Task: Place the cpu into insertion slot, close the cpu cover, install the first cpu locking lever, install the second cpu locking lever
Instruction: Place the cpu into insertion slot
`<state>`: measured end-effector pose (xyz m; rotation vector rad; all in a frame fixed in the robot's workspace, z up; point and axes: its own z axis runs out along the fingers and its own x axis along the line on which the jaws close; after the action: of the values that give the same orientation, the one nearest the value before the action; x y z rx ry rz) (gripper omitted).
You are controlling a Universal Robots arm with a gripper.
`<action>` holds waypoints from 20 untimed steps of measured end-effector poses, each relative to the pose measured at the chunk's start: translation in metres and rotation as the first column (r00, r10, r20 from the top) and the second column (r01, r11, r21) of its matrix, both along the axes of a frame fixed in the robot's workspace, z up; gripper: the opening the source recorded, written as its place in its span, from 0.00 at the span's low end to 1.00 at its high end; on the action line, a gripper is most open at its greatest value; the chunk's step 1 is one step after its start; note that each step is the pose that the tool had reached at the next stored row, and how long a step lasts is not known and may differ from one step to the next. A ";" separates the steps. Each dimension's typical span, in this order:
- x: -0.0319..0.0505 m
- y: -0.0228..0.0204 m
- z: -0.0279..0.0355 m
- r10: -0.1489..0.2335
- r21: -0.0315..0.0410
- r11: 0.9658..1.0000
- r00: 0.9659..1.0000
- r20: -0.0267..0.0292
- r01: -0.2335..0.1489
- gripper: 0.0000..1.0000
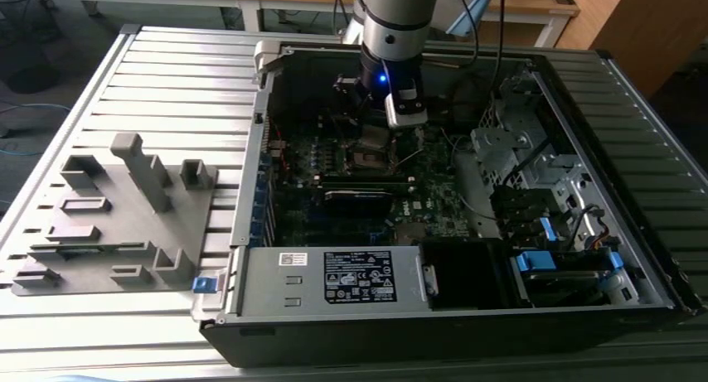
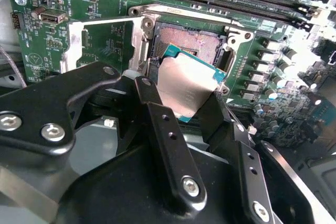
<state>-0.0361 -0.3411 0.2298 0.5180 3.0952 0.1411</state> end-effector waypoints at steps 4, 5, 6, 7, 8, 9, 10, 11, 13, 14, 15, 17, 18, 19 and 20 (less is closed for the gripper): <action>0.0000 0.0000 0.0000 -0.006 0.000 1.000 1.000 0.000 0.006 0.54; 0.0000 0.0000 0.0000 -0.014 0.000 1.000 1.000 0.000 0.014 0.54; 0.0000 0.0000 0.0000 -0.036 0.000 0.999 0.999 0.000 0.036 0.54; 0.0000 0.0000 -0.0001 -0.049 0.000 0.999 0.999 0.000 0.049 0.54; 0.0000 0.0000 -0.0001 -0.062 0.000 0.998 0.998 0.000 0.062 0.54; 0.0000 0.0000 -0.0001 -0.076 0.000 0.997 0.997 0.000 0.076 0.54; 0.0000 0.0000 -0.0002 -0.092 0.000 0.996 0.996 0.000 0.092 0.54; 0.0000 0.0000 -0.0002 -0.107 0.000 0.994 0.994 0.000 0.107 0.54; 0.0000 0.0000 -0.0003 -0.137 0.000 0.991 0.991 0.000 0.137 0.54; 0.0000 0.0000 -0.0004 -0.153 0.000 0.988 0.988 0.000 0.153 0.54; 0.0000 0.0000 -0.0004 -0.170 0.000 0.986 0.986 0.000 0.170 0.54; 0.0000 0.0000 -0.0005 -0.202 0.000 0.979 0.979 0.000 0.202 0.54; 0.0000 0.0000 -0.0005 -0.218 0.000 0.976 0.976 0.000 0.218 0.54; 0.0000 0.0000 -0.0006 -0.235 0.000 0.972 0.972 0.000 0.235 0.54; 0.0000 0.0000 -0.0006 -0.251 -0.001 0.968 0.968 0.000 0.251 0.54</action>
<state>-0.0360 -0.3411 0.2292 0.9016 2.9941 0.1386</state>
